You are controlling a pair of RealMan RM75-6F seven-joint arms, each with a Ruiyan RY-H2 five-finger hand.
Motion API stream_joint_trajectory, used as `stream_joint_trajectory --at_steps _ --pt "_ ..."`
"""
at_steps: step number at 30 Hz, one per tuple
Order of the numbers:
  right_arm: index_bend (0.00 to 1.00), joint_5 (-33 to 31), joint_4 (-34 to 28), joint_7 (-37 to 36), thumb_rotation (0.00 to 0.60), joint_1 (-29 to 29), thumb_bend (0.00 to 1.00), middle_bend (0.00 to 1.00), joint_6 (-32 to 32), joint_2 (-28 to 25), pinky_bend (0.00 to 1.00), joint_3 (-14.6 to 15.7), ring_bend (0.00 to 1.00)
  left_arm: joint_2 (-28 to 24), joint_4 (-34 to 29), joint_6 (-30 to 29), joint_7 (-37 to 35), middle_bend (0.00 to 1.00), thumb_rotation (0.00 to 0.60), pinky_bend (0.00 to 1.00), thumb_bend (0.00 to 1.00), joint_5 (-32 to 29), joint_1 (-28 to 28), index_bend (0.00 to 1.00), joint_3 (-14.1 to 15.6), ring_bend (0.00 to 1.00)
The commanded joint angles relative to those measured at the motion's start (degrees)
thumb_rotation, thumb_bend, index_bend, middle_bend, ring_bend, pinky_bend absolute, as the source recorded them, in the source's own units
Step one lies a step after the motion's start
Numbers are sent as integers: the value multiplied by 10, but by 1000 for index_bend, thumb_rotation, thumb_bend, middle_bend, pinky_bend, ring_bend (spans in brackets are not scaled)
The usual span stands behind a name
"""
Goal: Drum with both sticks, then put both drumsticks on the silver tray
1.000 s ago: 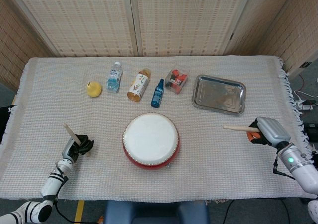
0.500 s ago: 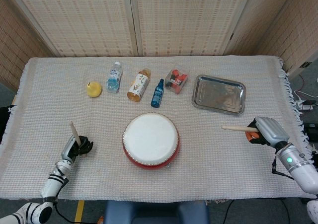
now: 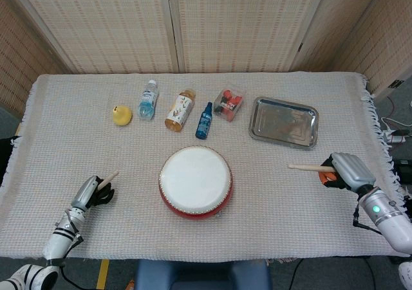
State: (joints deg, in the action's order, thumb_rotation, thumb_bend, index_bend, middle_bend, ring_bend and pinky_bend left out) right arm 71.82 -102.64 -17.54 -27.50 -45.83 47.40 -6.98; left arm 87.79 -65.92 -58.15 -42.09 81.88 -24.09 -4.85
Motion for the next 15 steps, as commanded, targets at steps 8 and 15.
stream_joint_trajectory --at_steps 8,15 --pt "1000 33 2 -6 600 -4 816 1000 6 11 1000 8 1000 -110 -104 -105 337 1000 600 1000 1000 46 -2 1000 -2 1000" --pt "1000 39 1 17 600 -55 816 1000 59 46 1000 -1 1000 -168 -187 -122 476 1000 600 1000 1000 74 -15 1000 -5 1000"
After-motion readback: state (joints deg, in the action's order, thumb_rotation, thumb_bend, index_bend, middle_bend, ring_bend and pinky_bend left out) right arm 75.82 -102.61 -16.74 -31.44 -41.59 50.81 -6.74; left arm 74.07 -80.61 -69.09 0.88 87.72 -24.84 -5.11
